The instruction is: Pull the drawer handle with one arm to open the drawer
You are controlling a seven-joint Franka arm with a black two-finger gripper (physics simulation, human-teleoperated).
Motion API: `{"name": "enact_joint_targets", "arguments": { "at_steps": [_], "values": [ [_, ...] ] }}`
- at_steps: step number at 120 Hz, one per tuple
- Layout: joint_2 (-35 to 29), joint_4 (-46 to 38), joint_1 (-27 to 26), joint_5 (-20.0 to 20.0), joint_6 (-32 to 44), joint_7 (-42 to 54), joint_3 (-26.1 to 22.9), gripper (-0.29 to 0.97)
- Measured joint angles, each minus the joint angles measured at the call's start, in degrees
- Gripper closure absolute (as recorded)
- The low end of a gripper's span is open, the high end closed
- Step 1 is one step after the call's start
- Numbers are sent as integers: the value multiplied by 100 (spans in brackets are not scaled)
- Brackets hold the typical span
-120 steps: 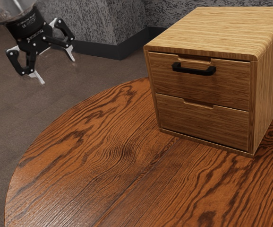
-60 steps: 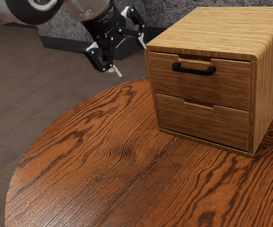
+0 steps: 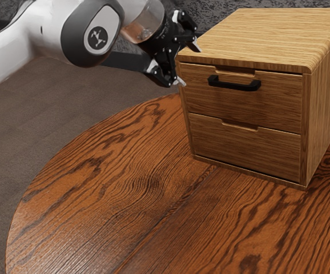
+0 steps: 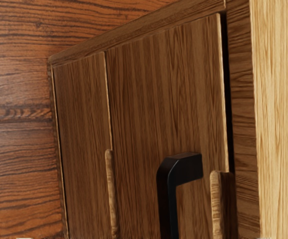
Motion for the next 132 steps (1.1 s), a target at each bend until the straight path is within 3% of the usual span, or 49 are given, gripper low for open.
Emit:
{"name": "enact_joint_targets", "arguments": {
  "at_steps": [81,132],
  "values": [
    [688,-21,-311,8,878,-742,-4,22],
    [886,-35,-354,4,934,-896,1,38]
  ]
}}
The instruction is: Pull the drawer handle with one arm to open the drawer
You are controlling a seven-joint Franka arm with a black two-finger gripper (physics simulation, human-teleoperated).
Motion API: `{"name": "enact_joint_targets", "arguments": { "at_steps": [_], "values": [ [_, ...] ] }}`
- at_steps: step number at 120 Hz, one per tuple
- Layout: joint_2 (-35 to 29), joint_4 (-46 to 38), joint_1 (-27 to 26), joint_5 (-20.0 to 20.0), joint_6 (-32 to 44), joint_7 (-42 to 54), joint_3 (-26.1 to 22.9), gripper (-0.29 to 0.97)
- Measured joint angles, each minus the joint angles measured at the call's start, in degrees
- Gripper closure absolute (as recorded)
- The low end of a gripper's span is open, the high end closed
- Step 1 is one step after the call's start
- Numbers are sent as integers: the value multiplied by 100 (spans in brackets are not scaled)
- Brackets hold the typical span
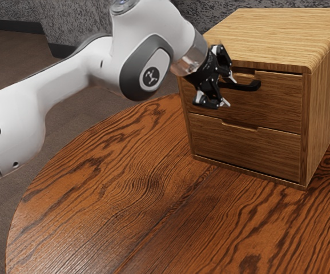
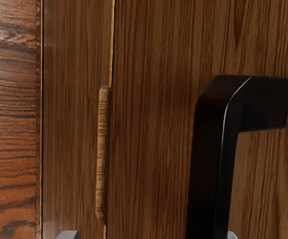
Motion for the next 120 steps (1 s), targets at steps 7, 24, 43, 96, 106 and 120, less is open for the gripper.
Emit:
{"name": "enact_joint_targets", "arguments": {
  "at_steps": [7,24,43,96,106,120],
  "values": [
    [10,0,-8,-4,-10,-10,4,41],
    [10,0,-8,-27,-67,-16,13,49],
    [-95,-4,-54,-38,-200,-19,83,54],
    [-597,-473,-61,-62,-445,-21,119,63],
    [-708,-589,-56,-66,-473,-21,128,64],
    [-761,-685,-59,-68,-496,-23,134,65]
  ]
}}
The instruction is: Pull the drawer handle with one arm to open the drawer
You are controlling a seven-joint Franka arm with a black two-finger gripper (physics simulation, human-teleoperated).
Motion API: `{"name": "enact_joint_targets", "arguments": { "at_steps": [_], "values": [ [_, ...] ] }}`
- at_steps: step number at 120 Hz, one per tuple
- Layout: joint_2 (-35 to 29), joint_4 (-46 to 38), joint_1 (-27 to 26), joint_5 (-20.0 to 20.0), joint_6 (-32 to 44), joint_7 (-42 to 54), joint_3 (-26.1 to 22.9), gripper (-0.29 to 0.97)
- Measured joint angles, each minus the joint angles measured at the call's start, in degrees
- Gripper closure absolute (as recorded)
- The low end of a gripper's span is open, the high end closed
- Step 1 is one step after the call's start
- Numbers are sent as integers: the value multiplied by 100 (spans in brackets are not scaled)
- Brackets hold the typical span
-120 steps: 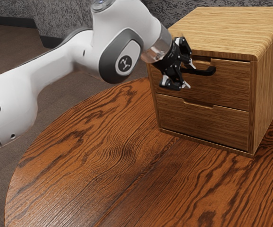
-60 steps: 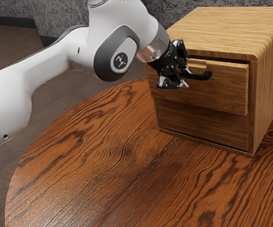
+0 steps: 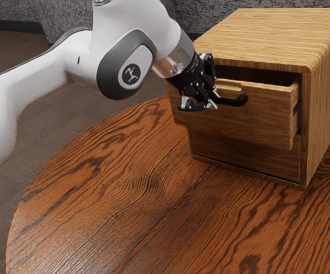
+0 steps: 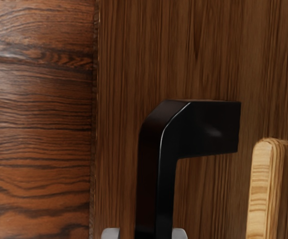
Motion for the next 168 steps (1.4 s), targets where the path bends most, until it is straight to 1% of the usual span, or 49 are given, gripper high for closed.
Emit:
{"name": "enact_joint_targets", "arguments": {
  "at_steps": [26,44,97,132,168],
  "values": [
    [-317,-329,11,-6,-21,-3,1,66],
    [-426,-481,9,-16,-21,-7,2,67],
    [-980,-1166,76,-184,-1,-12,-46,68],
    [-1542,-1721,17,-248,9,-15,-12,68],
    [-2024,-2220,-177,-343,31,-25,-9,68]
  ]
}}
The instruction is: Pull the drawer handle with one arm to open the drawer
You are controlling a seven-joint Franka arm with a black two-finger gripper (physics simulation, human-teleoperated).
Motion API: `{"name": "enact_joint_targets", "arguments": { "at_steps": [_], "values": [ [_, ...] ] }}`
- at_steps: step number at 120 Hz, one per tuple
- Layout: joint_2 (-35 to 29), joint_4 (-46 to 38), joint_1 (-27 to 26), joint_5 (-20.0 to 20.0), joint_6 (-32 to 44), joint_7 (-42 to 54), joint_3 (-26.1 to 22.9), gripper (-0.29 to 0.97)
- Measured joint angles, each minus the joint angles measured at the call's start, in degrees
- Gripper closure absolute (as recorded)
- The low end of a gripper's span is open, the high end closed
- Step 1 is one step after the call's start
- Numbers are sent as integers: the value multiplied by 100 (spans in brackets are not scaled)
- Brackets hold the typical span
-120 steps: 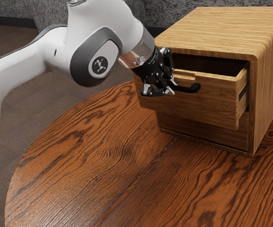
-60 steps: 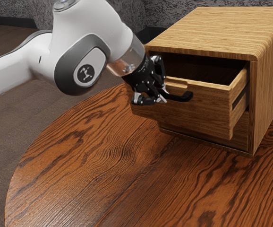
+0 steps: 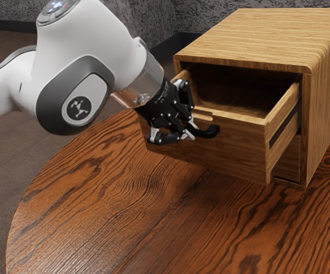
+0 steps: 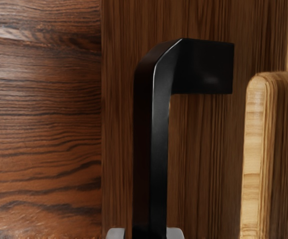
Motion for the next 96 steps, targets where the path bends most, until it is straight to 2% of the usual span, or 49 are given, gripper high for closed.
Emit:
{"name": "enact_joint_targets", "arguments": {
  "at_steps": [80,89,96],
  "values": [
    [-992,-888,22,-55,-31,-19,11,69],
    [-1182,-851,21,18,-94,-17,9,63],
    [-1512,-817,49,196,-228,-18,13,52]
  ]
}}
